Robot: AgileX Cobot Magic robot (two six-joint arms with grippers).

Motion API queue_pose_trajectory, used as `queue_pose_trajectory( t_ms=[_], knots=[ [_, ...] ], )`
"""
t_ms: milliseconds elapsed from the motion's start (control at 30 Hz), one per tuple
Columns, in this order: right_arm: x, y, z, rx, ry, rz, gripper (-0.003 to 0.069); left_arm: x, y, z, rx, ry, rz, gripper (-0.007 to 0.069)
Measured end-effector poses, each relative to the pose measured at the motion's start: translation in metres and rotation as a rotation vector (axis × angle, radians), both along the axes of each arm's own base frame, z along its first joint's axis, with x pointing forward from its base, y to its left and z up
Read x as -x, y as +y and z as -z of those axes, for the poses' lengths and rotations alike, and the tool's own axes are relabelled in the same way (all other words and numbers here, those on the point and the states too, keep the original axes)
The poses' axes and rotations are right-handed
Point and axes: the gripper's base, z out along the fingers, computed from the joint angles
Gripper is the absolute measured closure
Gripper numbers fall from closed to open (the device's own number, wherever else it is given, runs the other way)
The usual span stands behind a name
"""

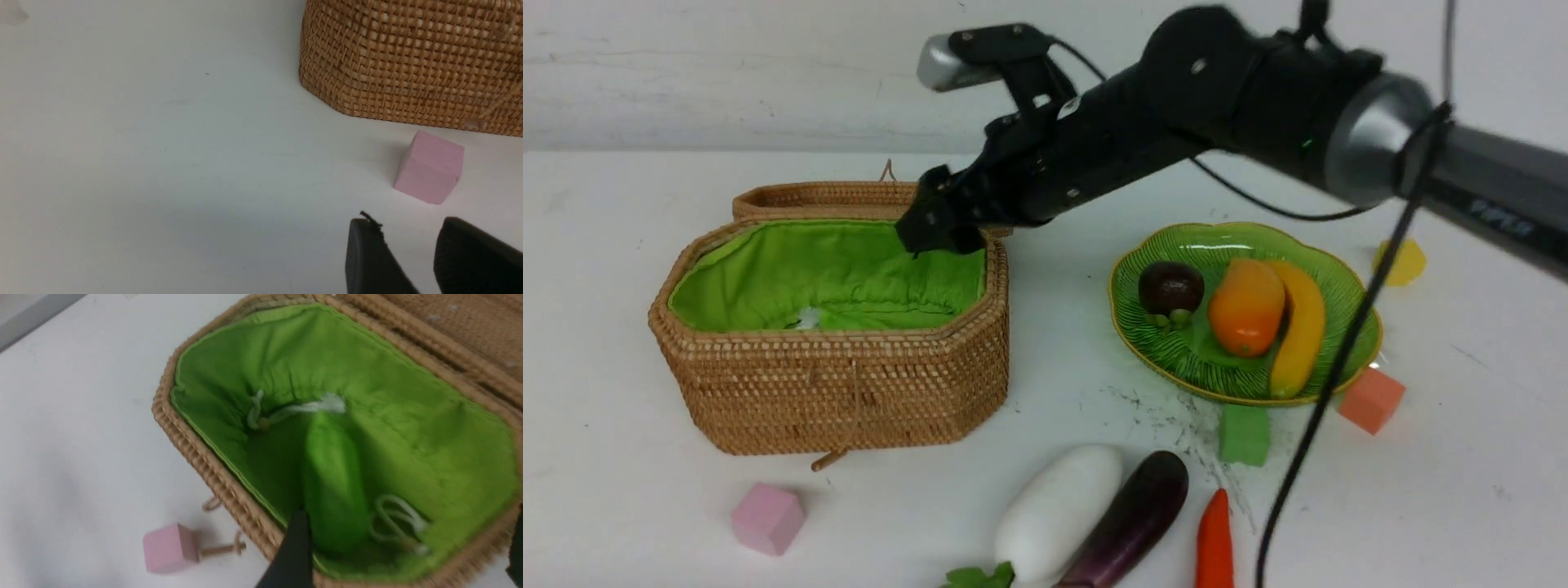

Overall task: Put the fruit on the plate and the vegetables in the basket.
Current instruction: Take a chayote with your right arm and place it on the basket on the left, then use the right arm to grab a carrot and put it into the left basket

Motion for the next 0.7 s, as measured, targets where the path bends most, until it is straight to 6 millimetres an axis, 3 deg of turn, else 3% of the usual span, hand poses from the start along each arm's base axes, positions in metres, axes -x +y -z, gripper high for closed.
queue_pose_trajectory(
  t_ms=[200, 300, 400, 467, 533, 600, 700],
  knots=[
    [0.040, -0.076, -0.072, 0.162, -0.008, 0.030, 0.0099, 0.000, 0.000, 0.000, 0.000, 0.000, 0.000, 0.0386],
    [0.060, -0.101, -0.095, 0.131, -0.041, 0.098, 0.0146, 0.000, 0.000, 0.000, 0.000, 0.000, 0.000, 0.0386],
    [0.079, -0.117, -0.099, 0.090, -0.006, 0.185, 0.0165, 0.000, 0.000, 0.000, 0.000, 0.000, 0.000, 0.0386],
    [0.090, -0.124, -0.090, 0.087, 0.069, 0.235, 0.0167, 0.000, 0.000, 0.000, 0.000, 0.000, 0.000, 0.0386],
    [0.100, -0.128, -0.068, 0.101, 0.211, 0.285, 0.0168, 0.000, 0.000, 0.000, 0.000, 0.000, 0.000, 0.0386],
    [0.108, -0.130, -0.039, 0.139, 0.350, 0.319, 0.0169, 0.000, 0.000, 0.000, 0.000, 0.000, 0.000, 0.0386],
    [0.118, -0.135, 0.023, 0.214, 0.535, 0.373, 0.0169, 0.000, 0.000, 0.000, 0.000, 0.000, 0.000, 0.0386]
  ],
)
